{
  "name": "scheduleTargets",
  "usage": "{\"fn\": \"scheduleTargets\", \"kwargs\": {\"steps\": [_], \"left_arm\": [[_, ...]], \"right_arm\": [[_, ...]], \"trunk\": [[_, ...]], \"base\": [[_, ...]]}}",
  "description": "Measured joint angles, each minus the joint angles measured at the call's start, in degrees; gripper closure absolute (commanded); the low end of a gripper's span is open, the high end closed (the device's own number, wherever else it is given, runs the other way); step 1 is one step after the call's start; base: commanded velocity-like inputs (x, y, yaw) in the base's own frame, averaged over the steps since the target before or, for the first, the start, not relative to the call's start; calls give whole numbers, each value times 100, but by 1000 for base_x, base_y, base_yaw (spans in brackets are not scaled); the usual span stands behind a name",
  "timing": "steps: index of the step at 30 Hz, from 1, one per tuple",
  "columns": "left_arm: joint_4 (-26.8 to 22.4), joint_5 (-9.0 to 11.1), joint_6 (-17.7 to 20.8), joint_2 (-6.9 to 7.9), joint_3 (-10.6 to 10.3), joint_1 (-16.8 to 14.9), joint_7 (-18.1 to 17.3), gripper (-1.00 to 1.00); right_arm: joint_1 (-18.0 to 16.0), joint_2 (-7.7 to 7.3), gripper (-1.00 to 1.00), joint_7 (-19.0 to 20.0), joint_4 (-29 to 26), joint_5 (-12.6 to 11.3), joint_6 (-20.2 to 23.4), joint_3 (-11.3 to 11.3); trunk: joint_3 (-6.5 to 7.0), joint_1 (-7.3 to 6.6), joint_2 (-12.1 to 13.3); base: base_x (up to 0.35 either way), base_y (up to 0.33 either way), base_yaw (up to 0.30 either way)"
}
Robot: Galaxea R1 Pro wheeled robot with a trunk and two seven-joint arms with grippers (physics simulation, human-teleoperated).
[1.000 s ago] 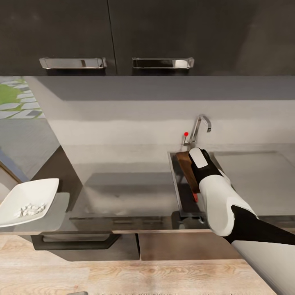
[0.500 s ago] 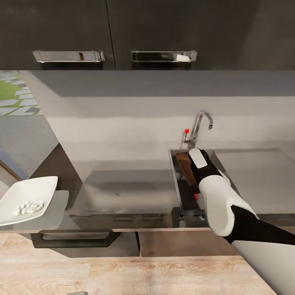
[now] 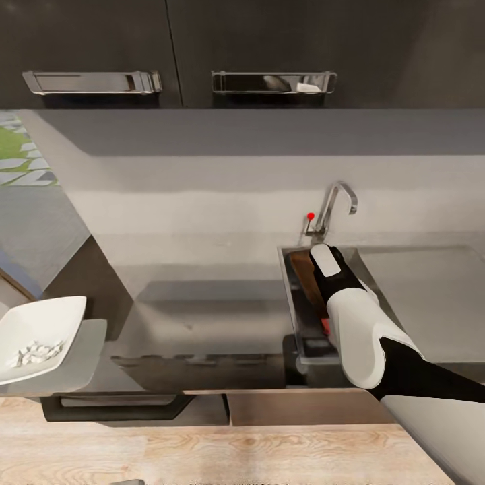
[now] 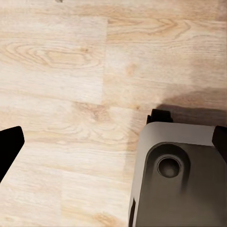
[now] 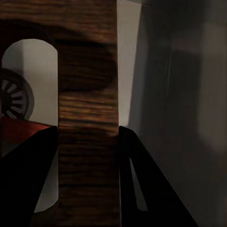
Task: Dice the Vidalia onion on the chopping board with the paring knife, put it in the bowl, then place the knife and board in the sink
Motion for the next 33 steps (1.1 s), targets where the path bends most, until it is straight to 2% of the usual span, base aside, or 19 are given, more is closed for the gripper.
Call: {"fn": "scheduleTargets", "kwargs": {"steps": [23,31,33], "left_arm": [[0,0,0,9,0,0,1,-100],[0,0,0,9,0,-1,1,-100],[0,0,0,15,0,-1,0,-100]], "right_arm": [[0,0,100,10,121,-4,-13,-4],[0,1,100,32,277,-5,-370,-9],[2,2,100,247,418,-3,-384,-12]], "trunk": [[-213,0,0],[-287,0,0],[-305,0,0]], "base": [[44,-44,0],[0,0,0],[0,0,0]]}}
